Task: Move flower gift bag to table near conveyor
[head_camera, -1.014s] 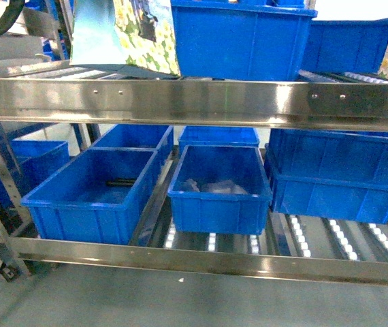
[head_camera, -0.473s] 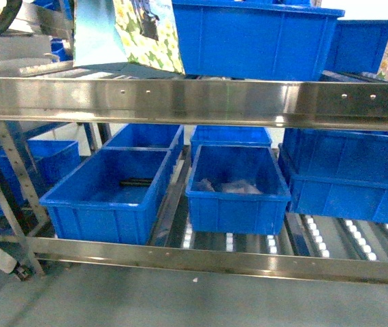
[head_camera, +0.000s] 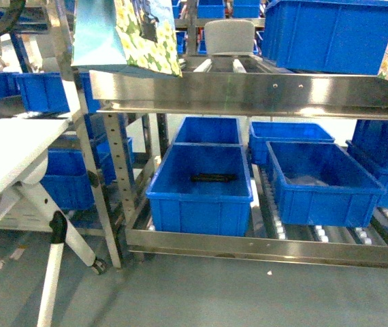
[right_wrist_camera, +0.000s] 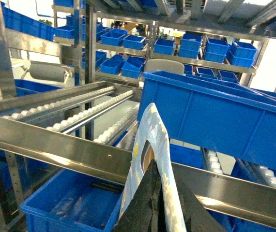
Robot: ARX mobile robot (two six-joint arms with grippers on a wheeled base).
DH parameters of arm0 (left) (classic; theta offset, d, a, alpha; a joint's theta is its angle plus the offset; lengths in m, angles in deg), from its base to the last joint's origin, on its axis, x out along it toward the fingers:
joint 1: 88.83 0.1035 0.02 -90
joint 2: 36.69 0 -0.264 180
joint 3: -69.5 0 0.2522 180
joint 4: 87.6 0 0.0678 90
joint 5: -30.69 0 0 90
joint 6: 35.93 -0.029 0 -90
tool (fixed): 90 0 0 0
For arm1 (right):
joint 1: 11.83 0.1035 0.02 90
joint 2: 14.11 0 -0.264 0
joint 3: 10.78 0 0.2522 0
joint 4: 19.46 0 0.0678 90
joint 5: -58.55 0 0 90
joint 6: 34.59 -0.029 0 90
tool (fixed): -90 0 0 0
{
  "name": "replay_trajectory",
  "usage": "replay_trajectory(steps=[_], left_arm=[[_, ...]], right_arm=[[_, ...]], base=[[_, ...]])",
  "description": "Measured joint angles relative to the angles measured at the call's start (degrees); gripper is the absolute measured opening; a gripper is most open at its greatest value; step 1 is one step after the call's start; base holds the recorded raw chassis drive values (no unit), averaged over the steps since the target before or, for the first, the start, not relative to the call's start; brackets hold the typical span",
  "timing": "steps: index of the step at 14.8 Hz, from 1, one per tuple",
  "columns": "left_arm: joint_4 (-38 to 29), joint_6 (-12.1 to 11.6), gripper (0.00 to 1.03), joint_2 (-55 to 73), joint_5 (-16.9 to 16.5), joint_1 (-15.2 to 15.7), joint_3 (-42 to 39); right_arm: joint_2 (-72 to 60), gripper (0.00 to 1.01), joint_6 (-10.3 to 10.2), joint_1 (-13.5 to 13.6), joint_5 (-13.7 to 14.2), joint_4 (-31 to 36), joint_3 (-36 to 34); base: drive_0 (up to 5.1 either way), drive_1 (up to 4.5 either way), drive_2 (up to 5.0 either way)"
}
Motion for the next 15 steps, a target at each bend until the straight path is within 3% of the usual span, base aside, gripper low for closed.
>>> replay_trajectory(steps=[15], left_arm=[[0.11, 0.0, 0.02, 0.0, 0.02, 0.02, 0.0]], right_arm=[[0.0, 0.02, 0.0, 0.0, -0.02, -0.07, 0.0]], base=[[-5.0, 2.42, 2.4]])
